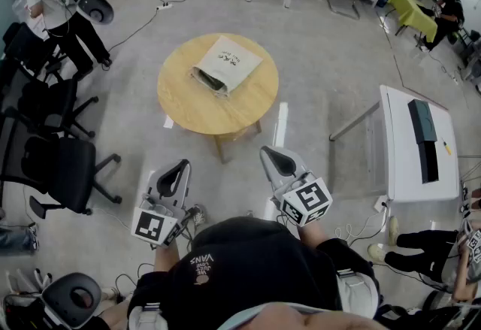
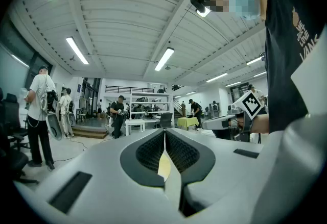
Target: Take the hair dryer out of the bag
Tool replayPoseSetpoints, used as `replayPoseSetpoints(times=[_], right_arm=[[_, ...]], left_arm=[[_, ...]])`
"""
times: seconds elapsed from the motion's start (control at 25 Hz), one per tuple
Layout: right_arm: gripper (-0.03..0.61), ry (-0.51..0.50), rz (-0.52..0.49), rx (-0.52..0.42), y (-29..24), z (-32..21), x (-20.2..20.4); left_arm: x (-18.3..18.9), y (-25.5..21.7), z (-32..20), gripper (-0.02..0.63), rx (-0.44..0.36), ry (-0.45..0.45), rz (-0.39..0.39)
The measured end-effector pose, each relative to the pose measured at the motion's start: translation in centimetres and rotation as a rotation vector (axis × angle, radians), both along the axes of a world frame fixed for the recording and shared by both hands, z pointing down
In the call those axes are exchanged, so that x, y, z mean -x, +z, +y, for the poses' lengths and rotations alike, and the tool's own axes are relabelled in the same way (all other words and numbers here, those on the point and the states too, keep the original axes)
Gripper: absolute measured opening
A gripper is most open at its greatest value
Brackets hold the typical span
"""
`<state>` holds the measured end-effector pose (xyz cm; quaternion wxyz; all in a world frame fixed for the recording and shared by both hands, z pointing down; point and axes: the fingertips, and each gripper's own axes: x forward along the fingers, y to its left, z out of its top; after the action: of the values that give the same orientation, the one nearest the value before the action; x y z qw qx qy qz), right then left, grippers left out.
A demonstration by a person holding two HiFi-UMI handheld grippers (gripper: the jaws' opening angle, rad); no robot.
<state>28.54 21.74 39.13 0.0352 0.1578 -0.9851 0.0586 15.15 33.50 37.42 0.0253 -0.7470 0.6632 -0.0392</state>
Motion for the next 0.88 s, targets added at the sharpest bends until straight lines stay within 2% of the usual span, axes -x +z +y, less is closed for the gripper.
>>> replayPoseSetpoints(times=[0.28,0.52,0.64,0.72,0.88], right_arm=[[-0.002,-0.010,-0.040,0.067,-0.1,0.2,-1.3],[-0.002,-0.034,-0.022,0.080,1.1,0.1,-3.0],[-0.002,-0.040,-0.024,0.086,1.4,-0.1,-3.3],[-0.002,-0.049,-0.020,0.092,1.6,0.0,-2.7],[-0.002,-0.066,-0.011,0.099,1.7,0.1,-1.6]], left_arm=[[-1.3,0.3,0.6,0.018,0.007,-0.024,0.027],[-3.2,1.0,1.0,0.018,0.010,-0.053,0.034],[-4.1,1.2,0.8,0.018,0.046,-0.064,0.082],[-4.0,1.3,0.8,0.018,0.060,-0.067,0.104],[-2.5,1.7,0.9,0.018,0.023,-0.064,0.070]])
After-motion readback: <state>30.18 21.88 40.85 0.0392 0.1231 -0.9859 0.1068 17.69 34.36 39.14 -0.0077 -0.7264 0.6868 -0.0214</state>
